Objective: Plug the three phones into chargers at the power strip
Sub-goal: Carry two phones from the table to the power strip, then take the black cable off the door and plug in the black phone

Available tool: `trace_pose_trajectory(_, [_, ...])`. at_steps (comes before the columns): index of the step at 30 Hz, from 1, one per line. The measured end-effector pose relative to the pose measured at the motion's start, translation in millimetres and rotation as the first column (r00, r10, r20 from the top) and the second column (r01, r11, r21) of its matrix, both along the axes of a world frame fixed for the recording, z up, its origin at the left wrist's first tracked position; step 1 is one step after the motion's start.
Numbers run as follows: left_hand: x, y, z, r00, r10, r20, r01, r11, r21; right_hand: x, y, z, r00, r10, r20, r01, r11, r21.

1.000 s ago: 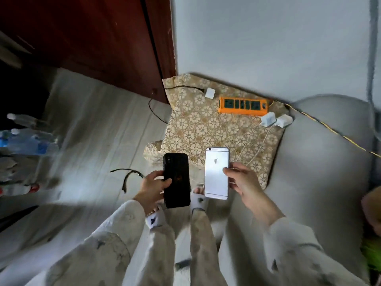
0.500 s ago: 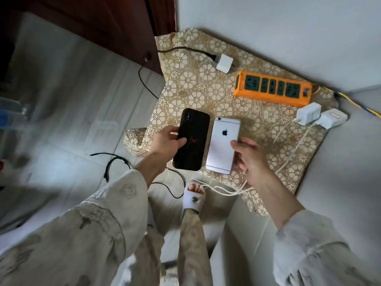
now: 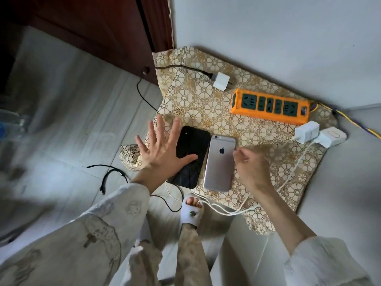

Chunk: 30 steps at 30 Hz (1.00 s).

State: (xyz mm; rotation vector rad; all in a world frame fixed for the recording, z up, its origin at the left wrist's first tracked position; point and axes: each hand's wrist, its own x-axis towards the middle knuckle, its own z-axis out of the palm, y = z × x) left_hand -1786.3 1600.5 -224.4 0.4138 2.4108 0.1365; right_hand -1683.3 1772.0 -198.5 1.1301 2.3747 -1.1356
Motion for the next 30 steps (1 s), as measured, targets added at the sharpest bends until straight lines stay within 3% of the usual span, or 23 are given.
trace_pose_trajectory(3, [0.5, 22.0, -6.9, 0.983, 0.112, 0.147, -0.098, 0.990, -0.097, -23.6, 13.9, 5.3, 0.991, 0.089, -0.101, -0.073, 0.986, 0.152])
trace_pose_trajectory(9, [1.9, 34.4, -7.7, 0.971, 0.169, 0.166, -0.146, 0.979, -0.146, -96.1, 43.5, 1.4, 0.912, 0.385, -0.140, -0.303, 0.864, 0.402])
trace_pose_trajectory(16, [-0.7, 37.0, 1.2, 0.964, 0.160, 0.212, -0.129, 0.979, -0.156, -156.9, 55.2, -15.2, 0.767, 0.629, 0.129, -0.604, 0.640, 0.474])
trace_pose_trajectory(23, [-1.5, 36.8, 1.0, 0.965, 0.155, 0.213, -0.125, 0.981, -0.151, -170.4, 56.2, -24.4, 0.696, 0.688, 0.204, -0.656, 0.495, 0.570])
trace_pose_trajectory(27, [-1.2, 35.4, -0.8, 0.965, 0.158, 0.208, -0.135, 0.984, -0.119, -178.5, 56.6, -22.2, 0.686, 0.706, 0.178, -0.672, 0.520, 0.526])
trace_pose_trajectory(30, [-0.5, 35.1, 0.6, 0.965, 0.162, 0.208, -0.144, 0.985, -0.095, -177.1, 62.8, -9.7, 0.778, 0.627, 0.046, -0.583, 0.693, 0.424])
